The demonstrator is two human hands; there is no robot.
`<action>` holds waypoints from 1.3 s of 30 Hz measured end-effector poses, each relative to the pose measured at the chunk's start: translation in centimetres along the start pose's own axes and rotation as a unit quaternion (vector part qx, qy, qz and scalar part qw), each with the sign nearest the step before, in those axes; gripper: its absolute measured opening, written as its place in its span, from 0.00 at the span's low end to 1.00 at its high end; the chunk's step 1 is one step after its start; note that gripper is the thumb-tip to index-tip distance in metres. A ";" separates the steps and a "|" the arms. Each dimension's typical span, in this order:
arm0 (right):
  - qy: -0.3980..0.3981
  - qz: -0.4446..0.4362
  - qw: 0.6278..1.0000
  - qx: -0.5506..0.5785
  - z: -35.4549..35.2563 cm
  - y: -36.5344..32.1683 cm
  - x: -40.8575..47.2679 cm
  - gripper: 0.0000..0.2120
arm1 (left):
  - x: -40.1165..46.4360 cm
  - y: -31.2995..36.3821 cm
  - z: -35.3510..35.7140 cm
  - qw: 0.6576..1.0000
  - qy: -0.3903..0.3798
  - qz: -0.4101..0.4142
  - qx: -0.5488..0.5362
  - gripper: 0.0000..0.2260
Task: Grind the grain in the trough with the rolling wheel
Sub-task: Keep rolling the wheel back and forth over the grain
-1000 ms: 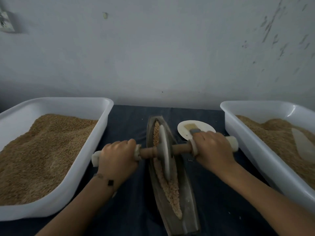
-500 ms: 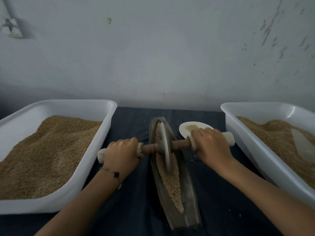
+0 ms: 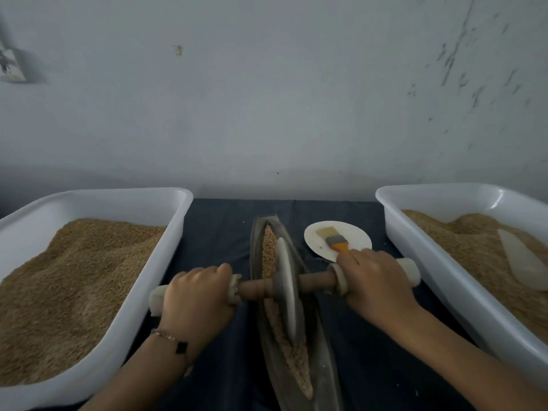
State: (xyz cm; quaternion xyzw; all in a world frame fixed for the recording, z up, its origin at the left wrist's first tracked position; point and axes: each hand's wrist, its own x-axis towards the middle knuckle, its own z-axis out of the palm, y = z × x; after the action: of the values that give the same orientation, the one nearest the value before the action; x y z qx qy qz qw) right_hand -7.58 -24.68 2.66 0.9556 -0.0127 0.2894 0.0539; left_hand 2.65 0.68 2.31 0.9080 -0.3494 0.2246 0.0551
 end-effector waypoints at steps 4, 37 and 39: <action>-0.027 0.023 0.999 -0.042 2.7 0.4 4.1 0.08 | 3.0 -1.6 2.3 0.997 -0.006 -0.073 0.002 0.08; -0.009 0.024 0.999 -0.038 2.6 1.1 3.9 0.07 | 2.6 -1.6 2.1 0.996 -0.016 -0.088 0.010 0.09; -0.030 0.024 0.998 -0.040 3.4 1.5 5.8 0.06 | 4.0 -2.1 2.8 0.994 -0.018 -0.109 0.002 0.09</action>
State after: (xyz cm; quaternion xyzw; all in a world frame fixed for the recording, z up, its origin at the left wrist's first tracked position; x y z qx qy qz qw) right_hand -0.93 -26.52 3.23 0.9603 -0.0487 0.2615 0.0845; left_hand 7.72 -0.91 1.73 0.9447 -0.2484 0.2019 0.0709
